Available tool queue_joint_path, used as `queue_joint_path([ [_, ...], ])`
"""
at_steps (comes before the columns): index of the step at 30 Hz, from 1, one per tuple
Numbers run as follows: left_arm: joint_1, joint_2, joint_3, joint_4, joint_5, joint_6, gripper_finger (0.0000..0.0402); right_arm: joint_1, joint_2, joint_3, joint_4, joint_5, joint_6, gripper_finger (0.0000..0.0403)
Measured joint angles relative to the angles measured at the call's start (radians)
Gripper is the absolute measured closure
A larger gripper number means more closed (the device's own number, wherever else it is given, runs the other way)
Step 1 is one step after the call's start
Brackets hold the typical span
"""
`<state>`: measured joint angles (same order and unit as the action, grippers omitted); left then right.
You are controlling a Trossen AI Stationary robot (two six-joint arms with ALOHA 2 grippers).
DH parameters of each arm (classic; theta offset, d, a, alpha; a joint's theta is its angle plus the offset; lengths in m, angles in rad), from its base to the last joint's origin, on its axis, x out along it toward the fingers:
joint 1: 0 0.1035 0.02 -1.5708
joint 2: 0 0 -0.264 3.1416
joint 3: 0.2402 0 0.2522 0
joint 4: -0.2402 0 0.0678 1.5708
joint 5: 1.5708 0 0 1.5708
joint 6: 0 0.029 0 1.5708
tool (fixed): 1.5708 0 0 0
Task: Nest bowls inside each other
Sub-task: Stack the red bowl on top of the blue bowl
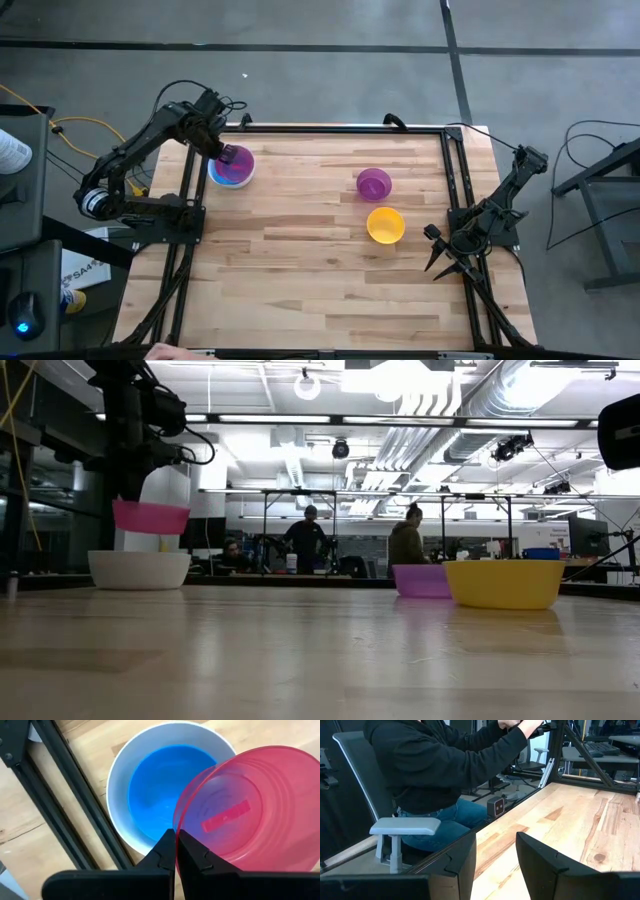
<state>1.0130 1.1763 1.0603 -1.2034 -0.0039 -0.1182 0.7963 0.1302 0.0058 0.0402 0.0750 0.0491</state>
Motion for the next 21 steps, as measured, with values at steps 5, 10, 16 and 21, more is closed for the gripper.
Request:
queue_joint_path([
  [5,-0.021,0.0,0.0,-0.039,-0.033,-0.058,0.0401,0.0,0.0,0.0,0.0,0.0,0.0,0.027],
  [10,-0.065,0.0,0.0,-0.109,-0.138,-0.233,0.0401,0.0,0.0,0.0,0.0,0.0,0.0,0.027],
  [16,-0.079,0.0,0.0,-0.145,-0.219,-0.397,0.0401,0.0,0.0,0.0,0.0,0.0,0.0,0.027],
  [21,-0.126,-0.001,-0.009,-0.11,-0.246,-0.526,0.0401,0.0,0.0,0.0,0.0,0.0,0.0,0.027],
])
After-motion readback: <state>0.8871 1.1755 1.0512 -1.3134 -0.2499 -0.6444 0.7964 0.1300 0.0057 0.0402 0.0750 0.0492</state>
